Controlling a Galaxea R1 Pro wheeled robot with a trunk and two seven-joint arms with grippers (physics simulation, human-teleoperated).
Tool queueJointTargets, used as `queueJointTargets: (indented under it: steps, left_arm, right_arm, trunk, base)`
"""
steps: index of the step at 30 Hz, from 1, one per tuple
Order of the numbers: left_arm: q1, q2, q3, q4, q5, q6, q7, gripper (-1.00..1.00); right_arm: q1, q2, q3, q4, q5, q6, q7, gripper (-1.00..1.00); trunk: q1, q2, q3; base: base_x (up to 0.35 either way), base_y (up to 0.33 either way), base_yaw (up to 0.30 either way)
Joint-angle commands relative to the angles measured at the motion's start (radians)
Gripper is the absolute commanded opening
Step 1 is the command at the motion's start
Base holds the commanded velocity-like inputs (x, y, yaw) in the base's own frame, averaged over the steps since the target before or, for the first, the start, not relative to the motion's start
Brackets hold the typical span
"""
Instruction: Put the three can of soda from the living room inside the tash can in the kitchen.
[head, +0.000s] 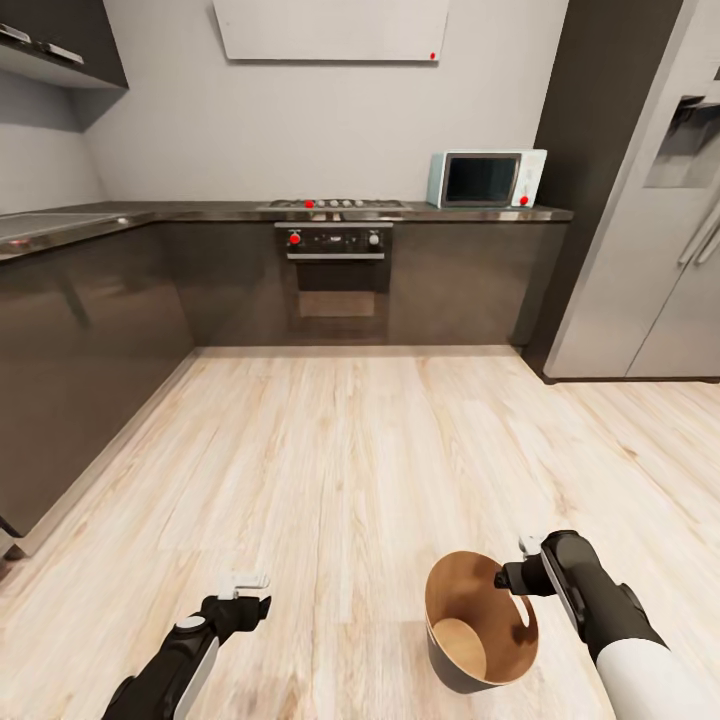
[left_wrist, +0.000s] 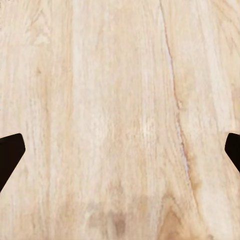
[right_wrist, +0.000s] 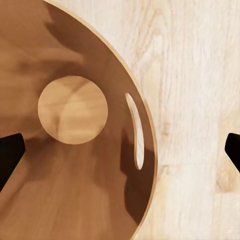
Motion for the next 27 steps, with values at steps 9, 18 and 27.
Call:
queueJointTargets:
  steps: [9,18,27]
  left_arm:
    - [0.000,0.001,-0.002,0.000,0.000,-0.001,0.000,1.00]
    - [0.000,0.001,-0.002,0.000,0.000,-0.002,0.000,1.00]
    - [0.001,0.001,-0.003,0.000,0.000,-0.004,0.000,1.00]
  right_arm:
    - [0.000,-0.008,-0.002,0.000,0.001,0.000,0.000,1.00]
    - [0.001,-0.014,-0.003,0.000,0.000,-0.001,0.000,1.00]
    - [0.001,-0.007,-0.002,0.000,0.001,-0.001,0.000,1.00]
  trunk:
    - [0.003,-0.002,-0.027]
    - [0.005,-0.003,-0.043]
    - [0.007,-0.004,-0.058]
  base:
    - [0.000,0.000,0.000]
    - [0.000,0.000,0.000]
    - [0.000,0.000,0.000]
